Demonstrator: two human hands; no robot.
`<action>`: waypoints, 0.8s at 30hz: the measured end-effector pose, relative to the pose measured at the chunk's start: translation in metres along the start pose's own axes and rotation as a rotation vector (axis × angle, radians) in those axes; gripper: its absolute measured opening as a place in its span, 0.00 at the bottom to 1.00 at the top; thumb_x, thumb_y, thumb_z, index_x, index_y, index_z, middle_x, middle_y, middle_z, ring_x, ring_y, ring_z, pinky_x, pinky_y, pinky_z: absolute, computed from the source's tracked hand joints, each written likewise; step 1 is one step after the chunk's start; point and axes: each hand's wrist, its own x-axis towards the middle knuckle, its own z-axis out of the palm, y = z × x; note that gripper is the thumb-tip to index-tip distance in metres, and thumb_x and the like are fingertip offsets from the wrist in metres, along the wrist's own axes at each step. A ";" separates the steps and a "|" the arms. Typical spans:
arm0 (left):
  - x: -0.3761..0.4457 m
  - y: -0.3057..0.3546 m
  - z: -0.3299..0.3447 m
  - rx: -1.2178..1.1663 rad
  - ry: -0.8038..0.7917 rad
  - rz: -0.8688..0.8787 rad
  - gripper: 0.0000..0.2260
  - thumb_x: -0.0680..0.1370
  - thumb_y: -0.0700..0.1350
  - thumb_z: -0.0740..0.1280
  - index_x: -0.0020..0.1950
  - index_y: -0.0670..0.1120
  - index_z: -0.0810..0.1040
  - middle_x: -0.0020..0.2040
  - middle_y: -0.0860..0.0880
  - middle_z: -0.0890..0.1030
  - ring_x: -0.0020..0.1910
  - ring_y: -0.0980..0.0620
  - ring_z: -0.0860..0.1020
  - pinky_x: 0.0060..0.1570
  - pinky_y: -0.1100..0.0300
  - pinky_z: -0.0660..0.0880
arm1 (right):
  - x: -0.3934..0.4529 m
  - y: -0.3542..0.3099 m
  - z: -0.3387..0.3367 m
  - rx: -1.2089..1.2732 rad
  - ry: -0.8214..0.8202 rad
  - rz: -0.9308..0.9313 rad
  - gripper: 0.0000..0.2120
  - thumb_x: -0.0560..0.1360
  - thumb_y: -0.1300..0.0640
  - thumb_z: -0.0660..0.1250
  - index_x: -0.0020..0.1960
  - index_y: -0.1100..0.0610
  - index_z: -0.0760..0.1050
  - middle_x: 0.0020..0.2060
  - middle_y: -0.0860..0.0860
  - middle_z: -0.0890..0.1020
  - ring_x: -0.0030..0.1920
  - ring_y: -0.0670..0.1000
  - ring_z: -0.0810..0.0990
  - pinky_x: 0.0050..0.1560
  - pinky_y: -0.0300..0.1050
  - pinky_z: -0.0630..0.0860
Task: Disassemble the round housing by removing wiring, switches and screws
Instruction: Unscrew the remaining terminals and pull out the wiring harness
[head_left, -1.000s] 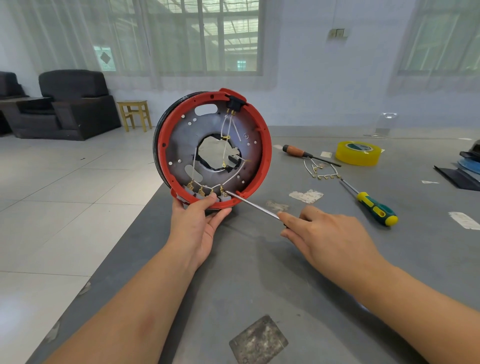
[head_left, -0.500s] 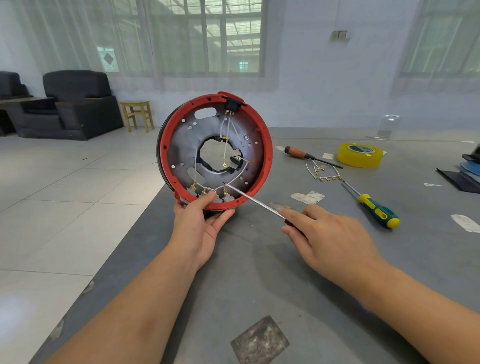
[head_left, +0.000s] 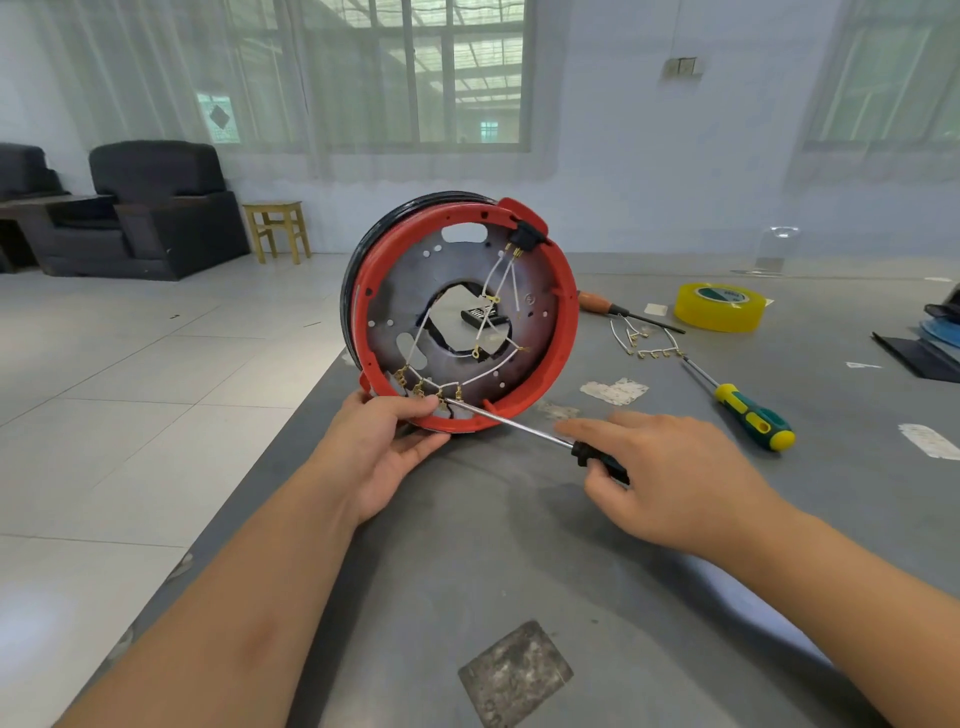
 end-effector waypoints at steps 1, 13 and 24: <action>0.000 0.001 -0.002 0.014 0.004 -0.004 0.22 0.76 0.29 0.72 0.69 0.41 0.75 0.56 0.39 0.87 0.50 0.41 0.88 0.46 0.48 0.86 | 0.000 0.001 -0.001 0.027 -0.004 -0.005 0.23 0.74 0.45 0.53 0.68 0.38 0.71 0.51 0.41 0.82 0.47 0.52 0.81 0.41 0.46 0.78; -0.001 -0.003 -0.011 0.014 -0.063 0.021 0.17 0.78 0.35 0.73 0.67 0.35 0.76 0.58 0.34 0.85 0.54 0.36 0.87 0.45 0.47 0.85 | 0.005 0.020 0.002 0.350 -0.033 0.028 0.12 0.77 0.51 0.66 0.57 0.41 0.82 0.40 0.40 0.84 0.39 0.45 0.80 0.44 0.47 0.79; 0.001 -0.006 -0.009 0.056 -0.012 0.088 0.13 0.78 0.34 0.74 0.60 0.38 0.78 0.54 0.37 0.87 0.52 0.38 0.87 0.44 0.46 0.86 | 0.015 0.027 -0.008 0.188 -0.083 -0.003 0.15 0.82 0.47 0.61 0.67 0.35 0.76 0.48 0.43 0.85 0.43 0.45 0.79 0.46 0.48 0.79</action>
